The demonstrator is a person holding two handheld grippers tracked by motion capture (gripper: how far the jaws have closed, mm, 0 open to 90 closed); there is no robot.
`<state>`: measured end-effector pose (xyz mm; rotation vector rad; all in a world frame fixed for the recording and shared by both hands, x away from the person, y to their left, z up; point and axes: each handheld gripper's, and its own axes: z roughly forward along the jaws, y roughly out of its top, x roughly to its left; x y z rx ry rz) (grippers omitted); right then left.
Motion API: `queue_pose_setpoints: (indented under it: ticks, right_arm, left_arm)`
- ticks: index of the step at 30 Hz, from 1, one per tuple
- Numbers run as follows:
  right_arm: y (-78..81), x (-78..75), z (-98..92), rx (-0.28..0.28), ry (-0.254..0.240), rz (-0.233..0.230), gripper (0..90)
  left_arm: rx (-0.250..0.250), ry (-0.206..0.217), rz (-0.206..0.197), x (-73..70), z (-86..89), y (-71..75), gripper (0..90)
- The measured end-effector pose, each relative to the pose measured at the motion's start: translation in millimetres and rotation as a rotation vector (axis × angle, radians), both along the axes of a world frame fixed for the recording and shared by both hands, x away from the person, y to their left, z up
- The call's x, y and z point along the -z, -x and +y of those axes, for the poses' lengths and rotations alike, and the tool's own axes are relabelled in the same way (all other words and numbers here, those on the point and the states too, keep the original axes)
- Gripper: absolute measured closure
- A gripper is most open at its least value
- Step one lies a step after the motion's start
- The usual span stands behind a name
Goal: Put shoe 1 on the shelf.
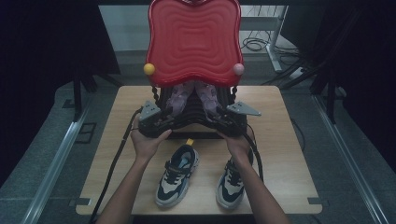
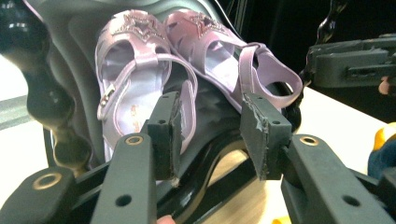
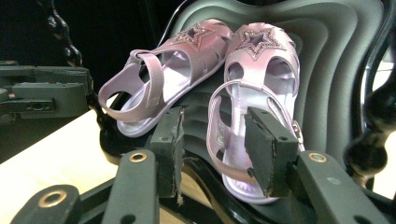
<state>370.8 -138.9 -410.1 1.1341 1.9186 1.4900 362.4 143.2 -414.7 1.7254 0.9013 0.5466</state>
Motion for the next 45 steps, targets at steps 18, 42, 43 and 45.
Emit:
queue_pose_setpoints:
  ticks: [18,42,43,45]
  right_arm:
    - [34.3,4.9,-27.6,-0.07,0.009,0.004,54.7]
    - [76.5,24.4,-61.4,-0.174,0.067,0.045,51.4]
    - [77.5,24.6,-61.9,-0.175,0.079,0.046,51.3]
    - [79.7,25.1,-62.9,-0.179,0.107,0.048,50.7]
  left_arm:
    - [0.015,0.015,0.072,14.3,21.9,38.7,56.2]
    - [0.079,0.019,0.18,37.5,52.2,90.8,53.3]
    - [0.082,0.021,0.183,37.9,54.0,92.2,53.3]
    - [0.09,0.024,0.194,38.0,56.3,94.7,53.2]
